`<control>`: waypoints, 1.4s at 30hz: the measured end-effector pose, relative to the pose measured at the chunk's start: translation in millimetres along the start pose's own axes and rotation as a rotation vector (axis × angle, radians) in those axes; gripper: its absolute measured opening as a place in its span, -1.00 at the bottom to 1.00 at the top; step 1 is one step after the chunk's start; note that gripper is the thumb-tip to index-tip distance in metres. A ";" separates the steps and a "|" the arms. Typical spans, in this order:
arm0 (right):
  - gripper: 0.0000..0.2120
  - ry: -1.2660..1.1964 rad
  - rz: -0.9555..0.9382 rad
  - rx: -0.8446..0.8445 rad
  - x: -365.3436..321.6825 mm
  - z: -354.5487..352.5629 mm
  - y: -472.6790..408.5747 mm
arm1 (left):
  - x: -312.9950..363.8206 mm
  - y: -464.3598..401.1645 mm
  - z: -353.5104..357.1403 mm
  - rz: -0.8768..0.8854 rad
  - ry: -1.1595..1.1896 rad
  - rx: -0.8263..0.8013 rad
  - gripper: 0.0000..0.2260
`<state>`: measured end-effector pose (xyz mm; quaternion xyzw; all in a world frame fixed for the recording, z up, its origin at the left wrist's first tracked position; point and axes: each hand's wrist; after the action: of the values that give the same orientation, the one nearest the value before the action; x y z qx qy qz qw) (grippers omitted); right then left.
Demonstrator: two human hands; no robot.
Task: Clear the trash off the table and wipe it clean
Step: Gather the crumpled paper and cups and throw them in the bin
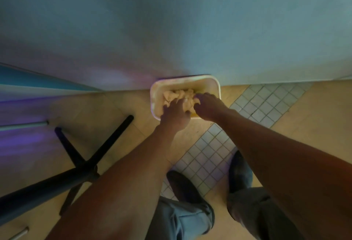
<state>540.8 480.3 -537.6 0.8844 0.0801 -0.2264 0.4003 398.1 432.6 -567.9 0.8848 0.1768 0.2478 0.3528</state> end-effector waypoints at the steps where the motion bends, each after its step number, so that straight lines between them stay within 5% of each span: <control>1: -0.57 0.002 0.009 0.000 -5.3 -6.9 13.9 | 4.4 15.3 -4.9 0.000 0.002 0.001 -0.46; 11: -0.59 -0.035 0.061 0.014 -68.1 -80.6 185.6 | 59.3 200.8 -88.1 0.059 0.251 0.100 -0.49; 24: -0.65 -0.193 -0.108 0.209 -190.9 -183.7 371.7 | 106.6 408.9 -224.1 0.188 0.418 0.363 -0.50; 42: -0.69 -0.104 -0.478 0.169 -354.2 -177.4 432.6 | -0.1 558.4 -305.9 0.117 0.586 0.763 -0.58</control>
<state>426.9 337.9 19.9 0.8577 0.2470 -0.3657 0.2638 302.8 212.2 21.7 0.8525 0.2969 0.4236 -0.0759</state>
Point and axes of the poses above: each hand's wrist, its own y-axis away from the middle knuckle, its own z-axis out of the palm, x = y × z, and after that the axes turned 4 degrees about y, right-handed
